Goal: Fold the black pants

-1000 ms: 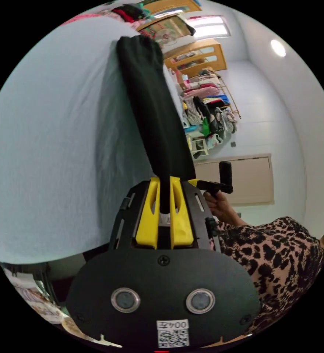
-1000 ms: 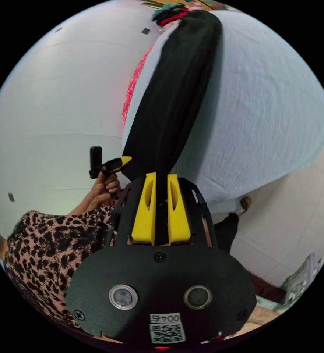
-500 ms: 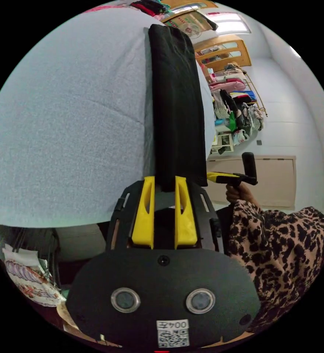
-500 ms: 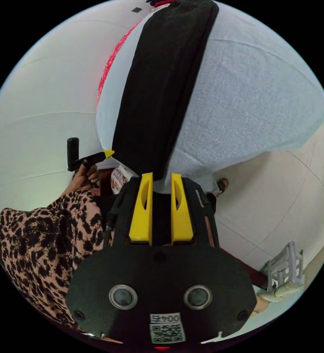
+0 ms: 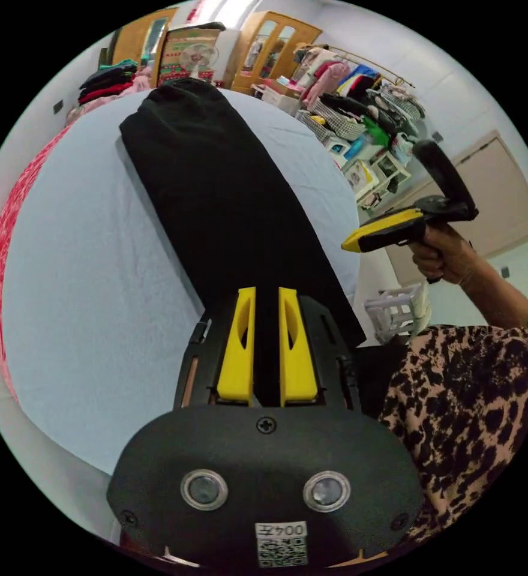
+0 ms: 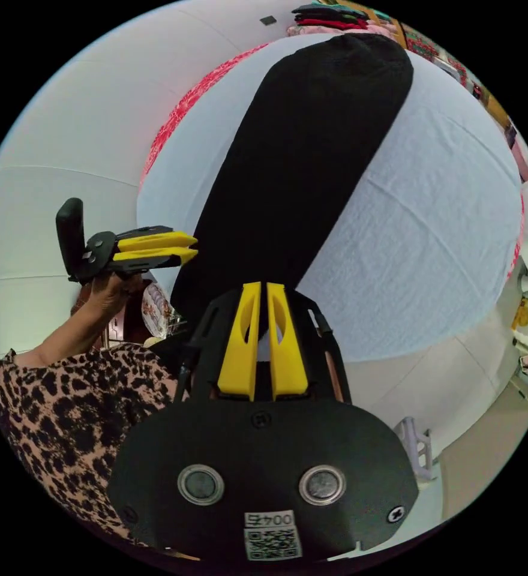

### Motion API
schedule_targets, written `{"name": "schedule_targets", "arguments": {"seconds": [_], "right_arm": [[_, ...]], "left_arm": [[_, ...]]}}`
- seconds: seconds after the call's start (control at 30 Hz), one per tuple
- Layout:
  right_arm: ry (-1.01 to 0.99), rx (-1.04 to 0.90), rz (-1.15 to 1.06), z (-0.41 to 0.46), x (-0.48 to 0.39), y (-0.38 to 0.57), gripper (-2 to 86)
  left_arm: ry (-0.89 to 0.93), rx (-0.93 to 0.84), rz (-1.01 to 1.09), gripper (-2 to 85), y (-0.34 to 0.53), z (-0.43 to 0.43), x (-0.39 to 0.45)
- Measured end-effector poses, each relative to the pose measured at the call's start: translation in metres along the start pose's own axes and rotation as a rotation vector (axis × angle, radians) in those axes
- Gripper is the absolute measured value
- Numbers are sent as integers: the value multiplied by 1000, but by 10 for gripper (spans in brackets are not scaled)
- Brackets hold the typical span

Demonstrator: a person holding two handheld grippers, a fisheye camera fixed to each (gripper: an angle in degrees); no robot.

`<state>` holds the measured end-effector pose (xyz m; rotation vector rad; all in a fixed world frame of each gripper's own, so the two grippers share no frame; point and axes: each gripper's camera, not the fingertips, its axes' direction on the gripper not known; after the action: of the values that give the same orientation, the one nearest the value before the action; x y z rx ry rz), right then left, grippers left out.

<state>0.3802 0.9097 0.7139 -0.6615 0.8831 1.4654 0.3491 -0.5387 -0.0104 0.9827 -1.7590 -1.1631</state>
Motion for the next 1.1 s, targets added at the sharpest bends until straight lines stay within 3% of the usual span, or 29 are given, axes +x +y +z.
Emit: {"name": "schedule_targets", "arguments": {"seconds": [0.13, 0.33, 0.4, 0.67, 0.9, 1.1], "right_arm": [[90, -79, -32, -11, -17, -74, 1], [203, -219, -74, -14, -27, -179, -6], [221, -353, -98, 3, -26, -206, -7], [202, -441, -266, -5, -44, -235, -8], [125, -528, -482, -18, -56, -256, -8], [80, -532, -531, -31, -62, -261, -8]], "left_arm": [[22, -150, 5, 44, -42, 60, 3], [49, -103, -58, 26, -48, 73, 12], [66, -99, -84, 24, -51, 75, 12], [18, -118, -229, 16, -72, 89, 31], [-39, -126, -507, 14, -89, 98, 48], [-158, -164, -602, 19, -112, 106, 74]]}}
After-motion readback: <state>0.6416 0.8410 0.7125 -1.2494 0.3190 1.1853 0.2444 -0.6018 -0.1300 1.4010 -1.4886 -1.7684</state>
